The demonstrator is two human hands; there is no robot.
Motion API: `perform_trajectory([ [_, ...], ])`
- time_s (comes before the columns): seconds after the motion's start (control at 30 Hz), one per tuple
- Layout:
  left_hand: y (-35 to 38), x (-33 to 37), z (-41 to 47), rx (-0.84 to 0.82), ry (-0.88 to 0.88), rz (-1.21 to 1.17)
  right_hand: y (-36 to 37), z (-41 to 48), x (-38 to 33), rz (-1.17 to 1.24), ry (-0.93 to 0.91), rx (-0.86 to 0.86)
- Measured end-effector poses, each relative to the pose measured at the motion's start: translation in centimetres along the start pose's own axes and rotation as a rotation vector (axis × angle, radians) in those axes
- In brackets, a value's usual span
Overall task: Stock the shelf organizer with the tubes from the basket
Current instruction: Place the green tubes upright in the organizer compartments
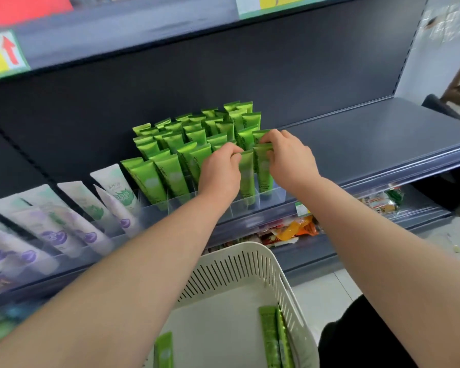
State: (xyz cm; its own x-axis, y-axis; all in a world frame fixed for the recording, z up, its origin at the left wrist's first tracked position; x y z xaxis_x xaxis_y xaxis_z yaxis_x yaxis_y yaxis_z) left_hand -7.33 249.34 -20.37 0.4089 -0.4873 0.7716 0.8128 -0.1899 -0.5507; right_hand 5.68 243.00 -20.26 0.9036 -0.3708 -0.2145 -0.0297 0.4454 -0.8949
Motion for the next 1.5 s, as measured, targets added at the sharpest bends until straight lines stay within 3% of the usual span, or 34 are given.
perform_trajectory([
  [0.43,-3.9,0.8,-3.1,0.112,0.121,-0.055,-3.1,-3.9,-2.9,0.062,-0.057,0.318],
  [0.67,-5.4,-2.0,-8.3,0.077,0.128,-0.032,-0.6,-11.8,-5.6,-0.004,-0.183,0.305],
  [0.83,-4.1,-7.9,-13.6,-0.015,-0.01,0.003,6.2,-16.7,-6.5,-0.076,-0.238,0.012],
  [1.1,-1.3,-18.8,-21.2,-0.214,-0.331,0.15,21.7,-26.0,-5.4,-0.313,-0.284,-0.98],
  [1.17,-0.9,-21.1,-22.6,-0.267,-0.387,0.166,23.3,-28.3,-4.2,-0.357,-0.191,-1.148],
  [1.27,-0.1,-23.8,-24.0,-0.32,-0.443,0.168,23.5,-29.4,-3.9,-0.491,-0.144,-1.3],
  [1.4,0.7,-26.1,-25.0,-0.358,-0.475,0.167,25.4,-29.8,-4.4,-0.549,-0.23,-1.266],
  [1.5,0.9,-27.1,-25.4,-0.363,-0.491,0.165,26.5,-30.8,-5.0,-0.457,-0.272,-1.252],
])
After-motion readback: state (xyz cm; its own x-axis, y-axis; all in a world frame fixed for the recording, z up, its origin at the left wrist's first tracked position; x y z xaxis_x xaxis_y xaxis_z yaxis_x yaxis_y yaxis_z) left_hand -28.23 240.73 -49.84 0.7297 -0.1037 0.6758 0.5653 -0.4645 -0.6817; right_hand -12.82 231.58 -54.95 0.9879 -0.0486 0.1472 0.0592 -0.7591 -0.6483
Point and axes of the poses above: each hand's wrist, its own z-axis towards the middle knuckle, its own y-axis out of the palm, x = y × z, the point moved 8 cm from there along z, towards the middle knuckle, and after that the axes turned 12 degrees about -z, right-handed, at the moved point
